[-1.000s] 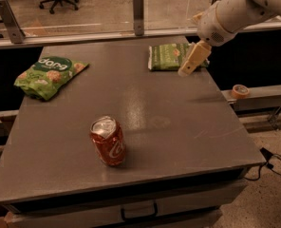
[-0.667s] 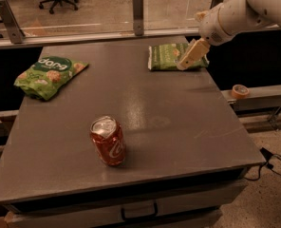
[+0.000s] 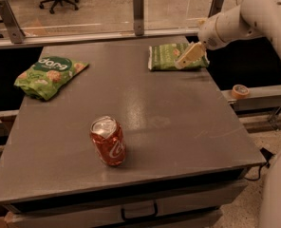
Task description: Move green jalapeno chip bag near coke can
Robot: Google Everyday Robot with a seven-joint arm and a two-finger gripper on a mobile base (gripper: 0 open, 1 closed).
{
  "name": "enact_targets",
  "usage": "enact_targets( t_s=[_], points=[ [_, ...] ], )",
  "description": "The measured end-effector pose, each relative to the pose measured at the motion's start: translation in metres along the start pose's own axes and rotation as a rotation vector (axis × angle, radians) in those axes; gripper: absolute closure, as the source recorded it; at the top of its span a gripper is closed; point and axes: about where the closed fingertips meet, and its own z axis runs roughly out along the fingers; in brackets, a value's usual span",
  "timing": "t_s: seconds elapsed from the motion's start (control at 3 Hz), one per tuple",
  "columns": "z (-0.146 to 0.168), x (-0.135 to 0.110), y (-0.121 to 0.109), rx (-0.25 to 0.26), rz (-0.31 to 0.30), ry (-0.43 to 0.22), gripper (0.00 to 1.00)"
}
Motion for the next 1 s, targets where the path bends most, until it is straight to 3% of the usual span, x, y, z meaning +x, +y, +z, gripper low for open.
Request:
enact_targets(
  t_s=[0.67,1.0],
  points=[
    [0.033,0.031,-0.012,-0.013,0.228,-0.005,0.00],
    [0.046,0.036,-0.008,-0.039,0.329,0.010,0.18]
  ],
)
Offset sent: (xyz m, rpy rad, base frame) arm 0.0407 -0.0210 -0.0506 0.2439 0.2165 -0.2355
